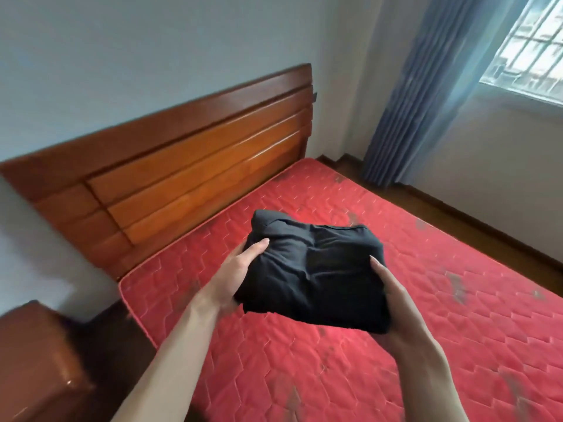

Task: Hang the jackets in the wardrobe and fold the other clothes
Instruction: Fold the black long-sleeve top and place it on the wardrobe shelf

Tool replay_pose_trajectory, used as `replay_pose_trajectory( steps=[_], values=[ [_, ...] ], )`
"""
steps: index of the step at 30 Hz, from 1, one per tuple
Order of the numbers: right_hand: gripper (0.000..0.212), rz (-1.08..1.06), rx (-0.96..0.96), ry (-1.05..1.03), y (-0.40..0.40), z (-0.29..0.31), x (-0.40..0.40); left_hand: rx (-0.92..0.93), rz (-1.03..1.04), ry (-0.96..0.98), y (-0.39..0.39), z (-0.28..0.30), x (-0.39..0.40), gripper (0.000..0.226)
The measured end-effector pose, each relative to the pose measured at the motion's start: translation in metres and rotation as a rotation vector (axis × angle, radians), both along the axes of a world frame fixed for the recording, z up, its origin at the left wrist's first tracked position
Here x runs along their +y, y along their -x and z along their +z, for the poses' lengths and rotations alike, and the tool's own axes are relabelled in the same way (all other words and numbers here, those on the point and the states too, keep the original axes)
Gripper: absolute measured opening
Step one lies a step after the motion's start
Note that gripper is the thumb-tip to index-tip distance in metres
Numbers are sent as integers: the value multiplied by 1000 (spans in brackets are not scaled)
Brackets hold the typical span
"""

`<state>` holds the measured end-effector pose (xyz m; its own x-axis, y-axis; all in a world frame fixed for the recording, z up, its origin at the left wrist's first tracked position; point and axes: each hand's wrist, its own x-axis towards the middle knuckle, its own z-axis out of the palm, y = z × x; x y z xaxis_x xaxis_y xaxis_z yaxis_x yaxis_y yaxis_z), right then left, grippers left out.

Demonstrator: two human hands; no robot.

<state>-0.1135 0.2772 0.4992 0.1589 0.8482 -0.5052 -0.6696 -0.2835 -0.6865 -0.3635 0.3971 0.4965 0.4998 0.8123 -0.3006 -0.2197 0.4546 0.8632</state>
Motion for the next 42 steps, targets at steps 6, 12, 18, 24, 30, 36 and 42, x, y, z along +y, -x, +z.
replay_pose_trajectory(
  steps=[6,12,18,24,30,36,42],
  values=[
    [37,164,48,0,102,17,34,-99,259,-26,117,20,-26,46],
    [41,415,55,-39,219,30,59,-98,538,50,241,25,-64,40],
    [45,629,19,-58,327,34,70,-49,719,72,344,26,-106,38],
    [46,767,21,-76,440,35,68,-44,862,76,444,33,-149,55],
    [47,888,45,-66,550,34,63,-18,1005,75,536,36,-188,53],
    [44,1075,24,-46,645,43,61,36,1203,101,612,30,-229,86],
    [66,1295,46,2,735,46,76,-39,1413,154,669,26,-256,88]
  ],
)
